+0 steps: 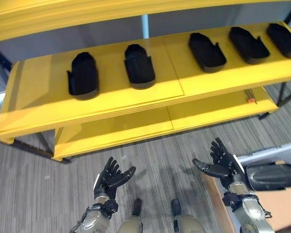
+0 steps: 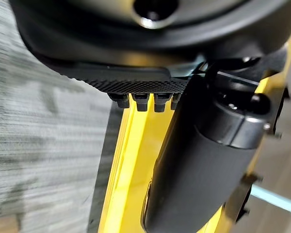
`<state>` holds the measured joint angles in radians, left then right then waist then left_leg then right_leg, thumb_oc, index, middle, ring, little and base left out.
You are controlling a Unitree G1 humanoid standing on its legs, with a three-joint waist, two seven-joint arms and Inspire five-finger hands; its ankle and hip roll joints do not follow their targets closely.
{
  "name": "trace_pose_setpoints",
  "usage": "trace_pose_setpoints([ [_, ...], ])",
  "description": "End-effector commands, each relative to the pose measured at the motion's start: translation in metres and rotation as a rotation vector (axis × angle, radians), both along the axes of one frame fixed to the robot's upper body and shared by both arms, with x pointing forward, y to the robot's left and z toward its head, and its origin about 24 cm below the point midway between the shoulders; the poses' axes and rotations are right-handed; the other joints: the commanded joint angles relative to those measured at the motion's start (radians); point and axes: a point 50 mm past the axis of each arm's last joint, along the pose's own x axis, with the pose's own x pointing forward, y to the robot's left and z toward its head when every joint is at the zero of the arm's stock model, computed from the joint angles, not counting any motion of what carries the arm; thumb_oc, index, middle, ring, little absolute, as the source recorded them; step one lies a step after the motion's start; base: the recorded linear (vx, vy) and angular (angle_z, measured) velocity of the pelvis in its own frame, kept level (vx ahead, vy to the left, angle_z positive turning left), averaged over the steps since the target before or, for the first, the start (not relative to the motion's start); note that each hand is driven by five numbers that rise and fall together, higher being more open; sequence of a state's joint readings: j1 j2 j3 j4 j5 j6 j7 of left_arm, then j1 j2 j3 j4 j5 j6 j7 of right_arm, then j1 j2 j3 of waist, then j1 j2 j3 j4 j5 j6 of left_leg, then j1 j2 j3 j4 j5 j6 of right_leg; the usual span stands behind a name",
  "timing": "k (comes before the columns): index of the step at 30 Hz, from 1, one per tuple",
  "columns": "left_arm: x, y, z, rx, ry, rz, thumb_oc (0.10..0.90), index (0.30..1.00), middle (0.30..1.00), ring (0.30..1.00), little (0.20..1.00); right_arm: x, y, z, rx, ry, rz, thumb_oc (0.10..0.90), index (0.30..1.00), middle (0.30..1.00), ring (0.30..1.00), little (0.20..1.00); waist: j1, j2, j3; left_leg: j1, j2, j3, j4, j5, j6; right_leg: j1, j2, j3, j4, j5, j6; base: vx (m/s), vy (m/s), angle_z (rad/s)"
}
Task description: Move parts from the plastic box to the shelf.
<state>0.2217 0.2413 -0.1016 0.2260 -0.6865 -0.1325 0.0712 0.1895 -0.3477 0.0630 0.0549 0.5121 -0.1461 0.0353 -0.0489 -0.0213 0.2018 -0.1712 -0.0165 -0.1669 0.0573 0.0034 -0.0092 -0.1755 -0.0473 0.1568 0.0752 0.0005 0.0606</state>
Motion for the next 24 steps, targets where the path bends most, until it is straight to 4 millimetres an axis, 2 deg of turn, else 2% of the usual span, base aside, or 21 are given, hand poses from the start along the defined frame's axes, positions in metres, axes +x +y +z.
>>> trace_pose_setpoints([
  [1,0.021,0.013,0.039,0.069,-0.227,0.011,0.900,1.000,1.000,1.000,1.000,0.011,0.004,0.028,-0.003,-0.177,0.015,0.900,1.000,1.000,1.000,1.000,0.004,-0.014,-0.051,-0.059,-0.036,0.048,0.022,-0.002,0.015,0.063,0.012,-0.044,-0.099,-0.005,0.013,0.05,0.183,-0.29],
  [7,0.030,0.014,0.043,0.096,-0.234,0.007,0.900,1.000,1.000,1.000,1.000,0.018,0.014,0.030,0.040,-0.188,0.027,0.900,1.000,1.000,1.000,1.000,-0.003,-0.015,-0.045,-0.035,-0.029,0.110,-0.023,0.000,0.034,0.031,0.006,0.001,-0.070,0.003,0.035,0.03,0.167,-0.42],
  [11,0.036,0.013,0.046,0.121,-0.240,-0.007,0.900,1.000,1.000,1.000,1.000,0.015,0.015,0.027,0.082,-0.173,0.009,0.900,1.000,1.000,1.000,1.000,-0.030,-0.026,-0.012,-0.041,-0.030,0.172,0.006,-0.032,0.055,-0.005,-0.002,0.050,-0.038,0.025,0.063,0.00,0.183,-0.25],
  [12,0.037,0.015,0.047,0.133,-0.239,-0.010,0.900,1.000,1.000,1.000,1.000,0.014,0.016,0.026,0.092,-0.170,0.006,0.900,1.000,1.000,1.000,1.000,-0.039,-0.028,0.004,-0.046,-0.024,0.200,0.016,-0.041,0.059,-0.017,-0.007,0.055,-0.033,0.040,0.078,-0.05,0.147,-0.37],
  [15,0.037,0.016,0.047,0.141,-0.235,-0.009,0.900,1.000,1.000,1.000,1.000,0.014,0.017,0.026,0.095,-0.169,0.008,0.900,1.000,1.000,1.000,1.000,-0.042,-0.030,0.015,-0.052,-0.019,0.220,0.012,-0.040,0.062,-0.041,-0.010,0.050,-0.020,0.057,0.088,-0.08,0.092,-0.81],
  [16,0.036,0.020,0.048,0.157,-0.233,0.003,0.900,1.000,1.000,1.000,1.000,0.014,0.023,0.026,0.103,-0.170,0.017,0.900,1.000,1.000,1.000,1.000,-0.035,-0.019,0.040,-0.052,0.008,0.267,-0.008,-0.031,0.062,-0.061,-0.036,-0.050,0.006,0.057,0.094,-0.14,0.132,-0.92],
  [17,0.035,0.022,0.049,0.152,-0.235,0.020,0.900,1.000,1.000,1.000,1.000,0.014,0.025,0.025,0.104,-0.167,0.017,0.900,1.000,1.000,1.000,1.000,-0.017,-0.011,0.046,-0.044,0.023,0.300,-0.019,-0.033,0.055,-0.047,-0.071,-0.166,-0.002,0.044,0.084,-0.17,0.185,-1.79],
  [18,0.033,0.026,0.051,0.144,-0.243,0.048,0.900,1.000,1.000,1.000,1.000,0.014,0.028,0.023,0.106,-0.161,0.020,0.900,1.000,1.000,1.000,1.000,0.007,-0.008,0.048,-0.038,0.037,0.340,-0.021,-0.036,0.046,-0.026,-0.115,-0.304,-0.011,0.041,0.081,-0.09,0.152,-1.81],
  [19,0.030,0.029,0.051,0.134,-0.241,0.070,0.900,1.000,1.000,1.000,1.000,0.015,0.032,0.023,0.107,-0.158,0.030,0.900,1.000,1.000,1.000,1.000,0.027,-0.012,0.050,-0.026,0.048,0.378,-0.016,-0.046,0.038,0.003,-0.150,-0.407,-0.029,0.046,0.083,0.02,0.113,-2.16],
  [20,0.026,0.031,0.049,0.126,-0.230,0.085,0.900,1.000,1.000,1.000,1.000,0.016,0.035,0.022,0.100,-0.153,0.046,0.900,1.000,1.000,1.000,1.000,0.039,-0.016,0.047,0.007,0.059,0.416,-0.021,-0.079,0.028,0.014,-0.166,-0.450,-0.055,0.055,0.097,0.05,0.068,-1.53],
  [22,0.023,0.036,0.050,0.129,-0.231,0.107,0.900,1.000,1.000,1.000,1.000,0.018,0.042,0.023,0.106,-0.155,0.068,0.900,1.000,1.000,1.000,1.000,0.048,-0.023,0.055,0.028,0.093,0.494,-0.008,-0.088,0.017,-0.042,-0.209,-0.480,-0.090,0.118,0.120,0.00,-0.010,-1.73],
  [24,0.021,0.038,0.049,0.126,-0.226,0.122,0.900,1.000,1.000,1.000,1.000,0.019,0.045,0.028,0.091,-0.172,0.092,0.900,1.000,1.000,1.000,1.000,0.047,-0.035,0.066,0.032,0.099,0.525,0.006,-0.098,0.014,-0.041,-0.238,-0.499,-0.140,0.158,0.132,-0.04,-0.066,-1.25],
])
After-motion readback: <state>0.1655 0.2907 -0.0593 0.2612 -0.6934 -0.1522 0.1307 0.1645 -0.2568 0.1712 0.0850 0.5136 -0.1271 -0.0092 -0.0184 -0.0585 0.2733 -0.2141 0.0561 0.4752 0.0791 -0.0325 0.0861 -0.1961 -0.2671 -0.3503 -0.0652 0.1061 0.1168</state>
